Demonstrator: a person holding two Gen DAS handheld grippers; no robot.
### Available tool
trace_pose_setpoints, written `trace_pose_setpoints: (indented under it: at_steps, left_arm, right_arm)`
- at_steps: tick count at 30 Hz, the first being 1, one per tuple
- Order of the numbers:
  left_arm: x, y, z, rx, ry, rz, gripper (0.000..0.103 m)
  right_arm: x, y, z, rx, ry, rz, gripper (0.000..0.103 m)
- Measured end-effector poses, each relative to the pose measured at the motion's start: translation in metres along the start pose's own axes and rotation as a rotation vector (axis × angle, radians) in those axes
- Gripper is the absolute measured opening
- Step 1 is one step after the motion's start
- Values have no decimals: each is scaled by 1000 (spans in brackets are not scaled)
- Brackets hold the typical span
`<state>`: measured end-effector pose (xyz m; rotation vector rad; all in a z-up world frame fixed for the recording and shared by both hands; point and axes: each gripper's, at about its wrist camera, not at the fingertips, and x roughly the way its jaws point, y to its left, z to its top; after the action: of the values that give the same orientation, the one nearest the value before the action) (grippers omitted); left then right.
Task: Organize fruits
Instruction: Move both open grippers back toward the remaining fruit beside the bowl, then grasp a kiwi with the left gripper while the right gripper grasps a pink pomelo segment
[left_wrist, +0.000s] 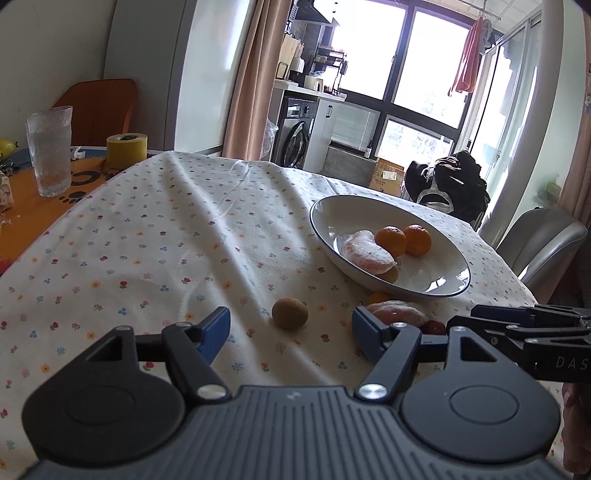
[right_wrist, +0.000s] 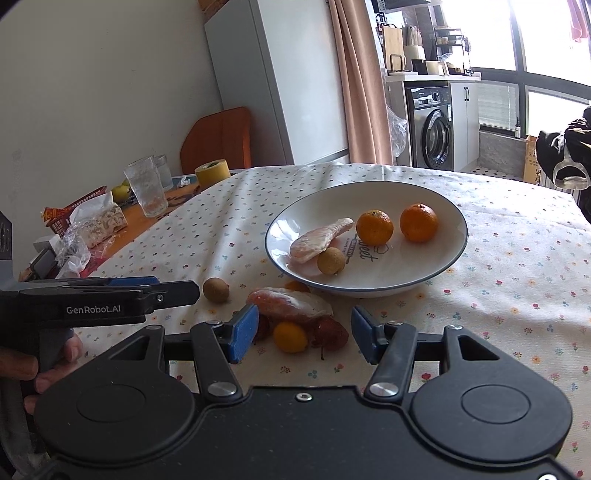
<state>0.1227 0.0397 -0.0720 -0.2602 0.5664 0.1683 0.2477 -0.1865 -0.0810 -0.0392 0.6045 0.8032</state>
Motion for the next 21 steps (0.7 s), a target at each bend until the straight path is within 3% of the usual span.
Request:
trace_pose_setpoints:
  at_steps: [6, 21]
  left_arm:
    - [12, 0, -1, 5, 19, -19, 58]
    - [41, -3, 3, -6, 46, -20, 48]
  right_arm:
    - [5, 0, 1, 12, 4, -1, 56]
    - [24, 6, 12, -61, 11, 33, 53]
